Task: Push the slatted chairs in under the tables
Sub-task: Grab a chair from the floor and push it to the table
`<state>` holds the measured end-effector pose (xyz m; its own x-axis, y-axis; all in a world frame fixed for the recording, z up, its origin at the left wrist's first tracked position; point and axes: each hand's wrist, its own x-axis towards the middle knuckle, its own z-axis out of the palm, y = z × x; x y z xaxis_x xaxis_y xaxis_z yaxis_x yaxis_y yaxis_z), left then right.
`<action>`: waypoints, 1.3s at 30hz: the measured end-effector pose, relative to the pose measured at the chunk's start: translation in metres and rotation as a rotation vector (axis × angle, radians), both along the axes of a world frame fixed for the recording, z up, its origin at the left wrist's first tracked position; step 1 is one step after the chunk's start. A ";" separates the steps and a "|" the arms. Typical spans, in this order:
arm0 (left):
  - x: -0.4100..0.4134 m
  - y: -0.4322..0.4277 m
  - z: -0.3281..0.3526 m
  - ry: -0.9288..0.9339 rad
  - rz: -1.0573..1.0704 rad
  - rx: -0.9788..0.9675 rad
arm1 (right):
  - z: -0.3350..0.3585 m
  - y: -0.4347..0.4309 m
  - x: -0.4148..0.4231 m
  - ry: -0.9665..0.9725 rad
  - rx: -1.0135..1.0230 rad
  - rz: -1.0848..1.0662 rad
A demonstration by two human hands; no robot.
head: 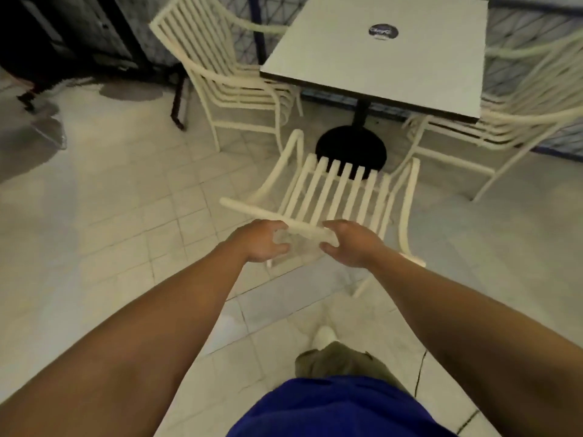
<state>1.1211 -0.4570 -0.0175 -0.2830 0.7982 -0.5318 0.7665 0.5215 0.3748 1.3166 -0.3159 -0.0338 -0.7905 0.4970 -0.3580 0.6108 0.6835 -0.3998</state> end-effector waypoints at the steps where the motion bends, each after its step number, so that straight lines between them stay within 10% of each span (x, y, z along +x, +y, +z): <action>1: -0.003 0.011 -0.002 0.014 -0.027 0.017 | -0.004 0.005 0.004 0.004 0.005 -0.031; 18: -0.083 0.102 -0.090 0.088 -0.589 -0.288 | -0.087 0.046 0.001 -0.447 -0.094 -0.230; 39: -0.086 0.139 -0.090 0.140 -0.508 -0.283 | -0.083 0.104 0.020 -0.416 -0.046 -0.136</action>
<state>1.0354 -0.3182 -0.1076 0.0141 0.6846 -0.7287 0.9782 0.1416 0.1519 1.3364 -0.2117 -0.1167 -0.5028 0.5630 -0.6559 0.8094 0.5730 -0.1287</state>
